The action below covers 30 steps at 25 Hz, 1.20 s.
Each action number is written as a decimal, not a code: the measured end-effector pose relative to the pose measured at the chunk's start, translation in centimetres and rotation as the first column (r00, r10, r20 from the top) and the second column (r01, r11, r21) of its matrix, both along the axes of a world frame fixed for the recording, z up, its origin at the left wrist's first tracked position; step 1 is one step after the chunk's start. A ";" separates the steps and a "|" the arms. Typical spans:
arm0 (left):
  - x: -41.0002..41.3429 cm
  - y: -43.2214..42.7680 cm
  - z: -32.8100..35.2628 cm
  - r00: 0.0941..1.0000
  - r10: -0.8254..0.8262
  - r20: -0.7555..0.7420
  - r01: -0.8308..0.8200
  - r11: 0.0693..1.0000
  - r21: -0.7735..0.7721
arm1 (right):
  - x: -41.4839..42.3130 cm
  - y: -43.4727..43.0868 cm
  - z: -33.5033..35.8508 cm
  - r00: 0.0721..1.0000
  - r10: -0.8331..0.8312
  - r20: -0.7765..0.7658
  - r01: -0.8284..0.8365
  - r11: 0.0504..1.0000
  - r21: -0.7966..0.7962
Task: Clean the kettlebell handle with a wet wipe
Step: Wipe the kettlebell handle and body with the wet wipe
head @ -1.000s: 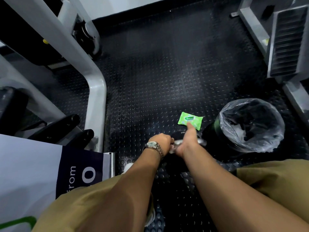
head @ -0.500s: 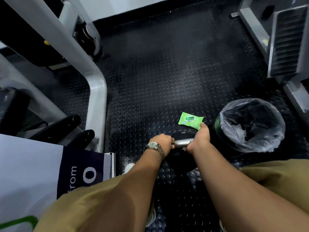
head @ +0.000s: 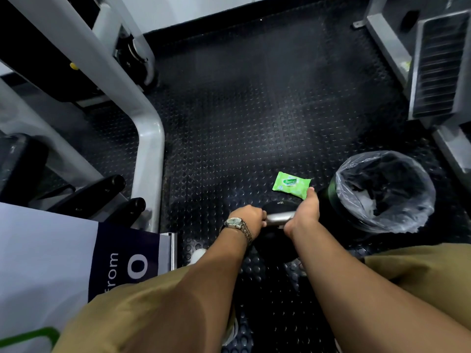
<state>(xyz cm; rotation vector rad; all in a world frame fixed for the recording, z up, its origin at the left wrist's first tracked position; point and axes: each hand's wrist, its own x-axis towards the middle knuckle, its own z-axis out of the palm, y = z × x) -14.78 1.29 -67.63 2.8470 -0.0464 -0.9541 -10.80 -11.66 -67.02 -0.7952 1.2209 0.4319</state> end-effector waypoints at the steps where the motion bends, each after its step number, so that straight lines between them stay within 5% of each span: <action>1: 0.0 0.0 -0.1 1.000 0.000 0.001 0.000 1.000 0.000 | -0.1 -0.1 -0.2 1.000 -0.007 -0.021 0.007 0.999 -0.040; 6: 0.0 -0.1 0.0 1.000 -0.008 -0.016 0.008 1.000 0.015 | -2.9 1.8 0.8 0.943 0.292 0.159 -0.322 0.922 0.217; 8: 0.2 -0.2 0.3 0.999 0.012 -0.037 -0.012 1.000 -0.002 | -2.6 1.8 0.9 0.945 0.285 0.160 -0.320 0.909 0.268; 14: 0.2 -0.6 0.3 0.998 0.051 -0.027 -0.051 0.999 0.002 | 0.2 0.3 -0.1 0.998 0.063 -0.005 -0.063 0.998 0.007; 18: 0.3 -0.7 0.6 0.997 0.079 -0.009 -0.079 0.997 0.026 | -2.3 1.7 0.6 0.934 0.343 0.105 -0.357 0.913 0.197; 20: 0.3 -0.8 0.8 0.995 0.104 -0.006 -0.104 0.994 0.034 | -2.1 1.3 0.9 0.943 0.322 0.087 -0.334 0.910 0.245; 25: 0.3 -0.8 0.9 0.995 0.095 -0.030 -0.094 0.995 0.045 | -0.5 -0.2 -0.7 0.994 0.101 -0.039 -0.102 0.994 -0.042; 30: 0.2 -0.9 1.1 0.992 0.111 0.062 -0.117 0.988 0.102 | -2.9 2.3 1.5 0.889 0.449 0.094 -0.457 0.881 0.118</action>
